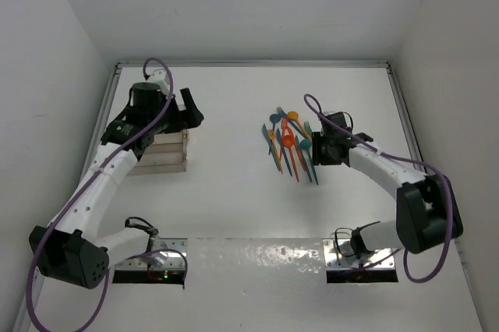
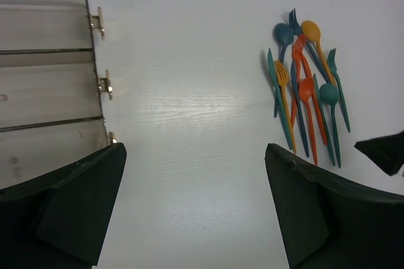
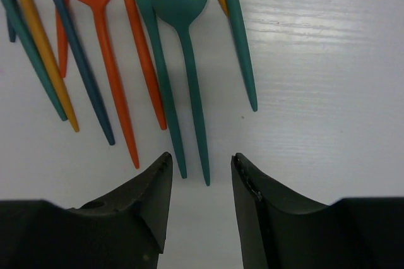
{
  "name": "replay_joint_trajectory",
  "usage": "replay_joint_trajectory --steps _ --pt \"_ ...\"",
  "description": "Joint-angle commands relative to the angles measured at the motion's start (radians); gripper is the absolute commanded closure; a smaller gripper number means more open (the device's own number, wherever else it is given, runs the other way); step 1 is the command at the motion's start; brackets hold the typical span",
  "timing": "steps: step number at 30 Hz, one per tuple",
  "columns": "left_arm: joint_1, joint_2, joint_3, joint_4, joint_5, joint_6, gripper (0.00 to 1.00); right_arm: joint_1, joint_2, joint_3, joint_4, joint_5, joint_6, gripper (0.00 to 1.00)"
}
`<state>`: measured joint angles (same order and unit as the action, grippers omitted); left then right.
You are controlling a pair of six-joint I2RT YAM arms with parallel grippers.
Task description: Sort the eating utensils into containers
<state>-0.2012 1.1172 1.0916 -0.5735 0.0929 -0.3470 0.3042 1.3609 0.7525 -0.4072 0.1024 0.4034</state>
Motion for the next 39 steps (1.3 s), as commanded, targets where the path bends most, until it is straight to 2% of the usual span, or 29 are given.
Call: replay_joint_trajectory --steps 1,18,22,25,26,27,32,34,39 --pt "-0.059 0.012 -0.015 0.006 -0.047 -0.04 0.1 0.006 0.059 0.025 0.073 0.023 0.015 0.58" --pt "-0.093 0.02 -0.067 0.015 -0.025 -0.075 0.1 0.006 0.294 0.091 0.119 -0.032 -0.012 0.65" --pt "-0.095 0.021 -0.071 0.017 -0.019 -0.073 0.1 0.004 0.339 0.11 0.116 -0.059 -0.031 0.73" --pt "-0.096 0.023 -0.075 0.021 -0.007 -0.073 0.11 0.001 0.369 0.116 0.104 -0.076 -0.043 0.86" --pt "-0.096 0.023 -0.076 0.024 -0.004 -0.075 0.11 0.003 0.371 0.114 0.105 -0.076 -0.046 0.95" --pt "-0.098 0.024 -0.079 0.027 0.008 -0.075 0.11 0.001 0.366 0.111 0.107 -0.07 -0.049 1.0" --pt "-0.125 0.032 -0.095 0.075 0.074 -0.093 0.12 0.007 0.288 0.122 0.104 -0.007 -0.092 1.0" --pt "-0.151 0.038 -0.096 0.104 0.091 -0.11 0.13 0.013 0.21 0.131 0.1 -0.006 -0.121 1.0" --pt "-0.225 0.059 -0.099 0.23 0.162 -0.155 0.13 0.035 0.043 0.179 0.07 -0.131 -0.189 1.0"
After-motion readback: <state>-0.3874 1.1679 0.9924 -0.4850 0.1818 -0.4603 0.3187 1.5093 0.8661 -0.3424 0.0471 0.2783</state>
